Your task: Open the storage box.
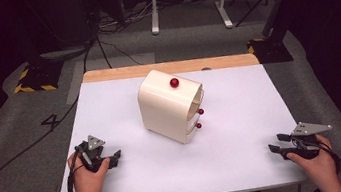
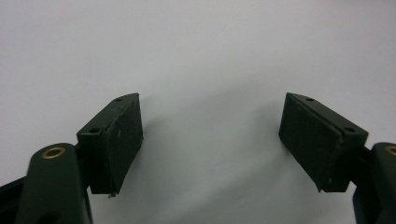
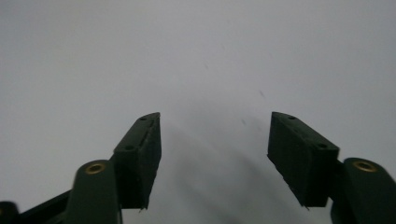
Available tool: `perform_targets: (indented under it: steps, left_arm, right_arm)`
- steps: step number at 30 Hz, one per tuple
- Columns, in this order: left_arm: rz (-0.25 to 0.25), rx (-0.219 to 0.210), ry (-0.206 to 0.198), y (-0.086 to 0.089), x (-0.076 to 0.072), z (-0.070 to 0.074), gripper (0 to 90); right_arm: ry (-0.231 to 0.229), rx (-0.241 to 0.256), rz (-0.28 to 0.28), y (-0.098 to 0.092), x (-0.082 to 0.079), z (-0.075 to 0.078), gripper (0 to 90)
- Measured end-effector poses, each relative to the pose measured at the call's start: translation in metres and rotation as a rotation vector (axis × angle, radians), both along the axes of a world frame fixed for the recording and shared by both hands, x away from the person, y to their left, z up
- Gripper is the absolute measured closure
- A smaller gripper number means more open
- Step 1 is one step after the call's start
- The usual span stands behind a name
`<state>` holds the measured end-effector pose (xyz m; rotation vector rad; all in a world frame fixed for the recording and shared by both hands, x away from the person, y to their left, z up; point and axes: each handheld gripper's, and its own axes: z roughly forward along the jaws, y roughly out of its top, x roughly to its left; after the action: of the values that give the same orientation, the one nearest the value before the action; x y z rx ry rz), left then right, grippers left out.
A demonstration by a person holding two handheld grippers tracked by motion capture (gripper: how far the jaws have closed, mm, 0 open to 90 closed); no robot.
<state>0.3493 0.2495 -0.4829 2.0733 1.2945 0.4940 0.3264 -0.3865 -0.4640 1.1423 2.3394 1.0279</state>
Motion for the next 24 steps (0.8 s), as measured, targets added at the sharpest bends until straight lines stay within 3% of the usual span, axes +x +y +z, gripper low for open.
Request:
perform_targets:
  steps: [1, 2, 5, 7, 10, 13, 17, 20, 24]
  left_arm:
    - [0.0, -0.001, -0.001, 0.0, 0.0, 0.0, 21.9]
    - [0.001, -0.002, -0.002, 0.0, 0.0, 0.0, 22.0]
    - [0.002, -0.004, -0.001, 0.0, 0.0, 0.0, 21.9]
    - [0.0, -0.004, -0.001, 0.0, 0.0, 0.0, 21.9]
    - [0.001, -0.005, -0.001, 0.0, 0.0, 0.0, 21.9]
    - [0.001, -0.004, -0.002, 0.0, 0.0, 0.0, 21.9]
    - [0.001, -0.004, -0.002, 0.0, 0.0, 0.0, 21.9]
    - [0.003, -0.004, -0.004, 0.0, 0.0, 0.0, 21.9]
    - [0.003, -0.004, -0.004, 0.0, 0.0, 0.0, 21.9]
  right_arm:
    - [0.0, 0.0, 0.0, 0.0, 0.0, 0.0, 36.7]
    - [-0.02, 0.01, 0.017, 0.007, -0.001, 0.006, 44.6]
    - [-0.096, 0.054, 0.112, 0.033, -0.001, 0.02, 52.5]
    - [-0.11, 0.078, 0.173, 0.048, 0.002, 0.024, 60.0]
    - [-0.104, 0.097, 0.27, 0.077, 0.013, 0.026, 66.4]
    - [-0.084, 0.143, 0.323, 0.098, 0.023, 0.026, 67.2]
    - [-0.082, 0.178, 0.366, 0.129, 0.042, 0.024, 64.4]
    - [-0.081, 0.191, 0.373, 0.139, 0.05, 0.021, 63.5]
    - [-0.067, 0.243, 0.316, 0.154, 0.063, 0.013, 63.5]
